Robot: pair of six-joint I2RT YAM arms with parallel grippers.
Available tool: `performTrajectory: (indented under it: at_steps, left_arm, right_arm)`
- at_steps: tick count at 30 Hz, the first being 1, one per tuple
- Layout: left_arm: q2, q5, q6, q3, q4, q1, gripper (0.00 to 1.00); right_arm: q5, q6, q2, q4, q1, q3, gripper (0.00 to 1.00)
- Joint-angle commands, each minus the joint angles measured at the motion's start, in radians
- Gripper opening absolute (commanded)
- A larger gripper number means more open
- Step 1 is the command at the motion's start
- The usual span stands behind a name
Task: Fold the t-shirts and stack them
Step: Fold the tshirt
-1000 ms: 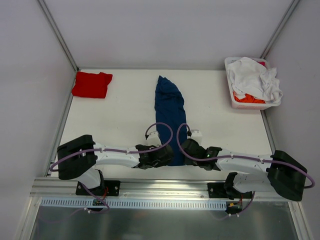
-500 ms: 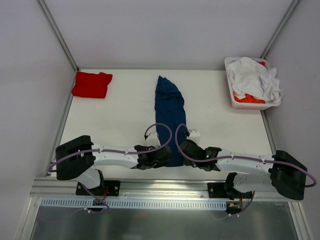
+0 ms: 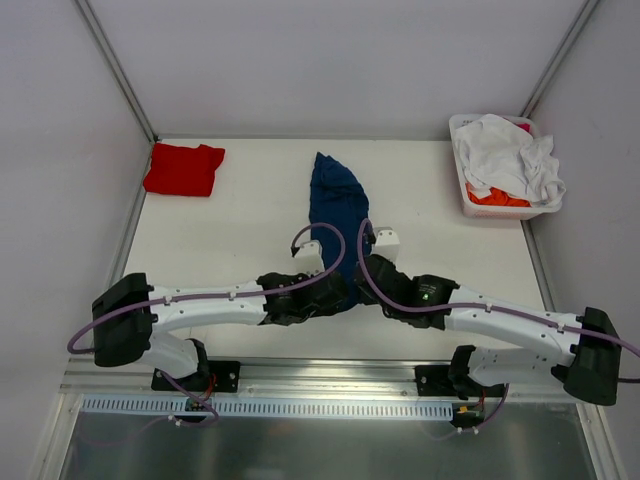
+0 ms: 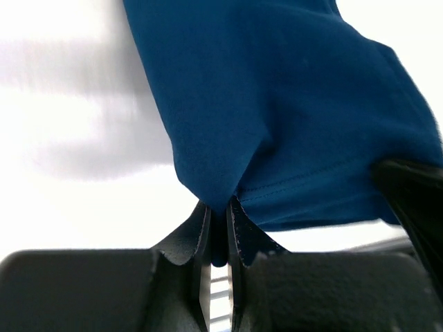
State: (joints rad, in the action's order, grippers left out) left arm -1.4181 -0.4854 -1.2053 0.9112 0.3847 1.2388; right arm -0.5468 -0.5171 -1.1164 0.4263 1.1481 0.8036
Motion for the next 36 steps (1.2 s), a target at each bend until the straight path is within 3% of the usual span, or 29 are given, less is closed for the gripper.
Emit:
performTrajectory:
  at_steps: [1,12,36]
  left_arm:
    - [0.044,-0.056,0.078,0.037,0.069,-0.044,0.00]
    - [0.082,-0.055,0.206,0.049,0.074,-0.245,0.00]
    - [-0.241,0.059,0.406,0.261,-0.027,-0.464,0.00]
  right_arm:
    - [-0.079,0.072,-0.020,0.046,-0.008,0.072,0.00]
    - [-0.064,0.195,-0.069,0.042,-0.209,0.154,0.00]
    - [0.163,0.393,-0.394,-0.158,-0.511,0.315,0.00]
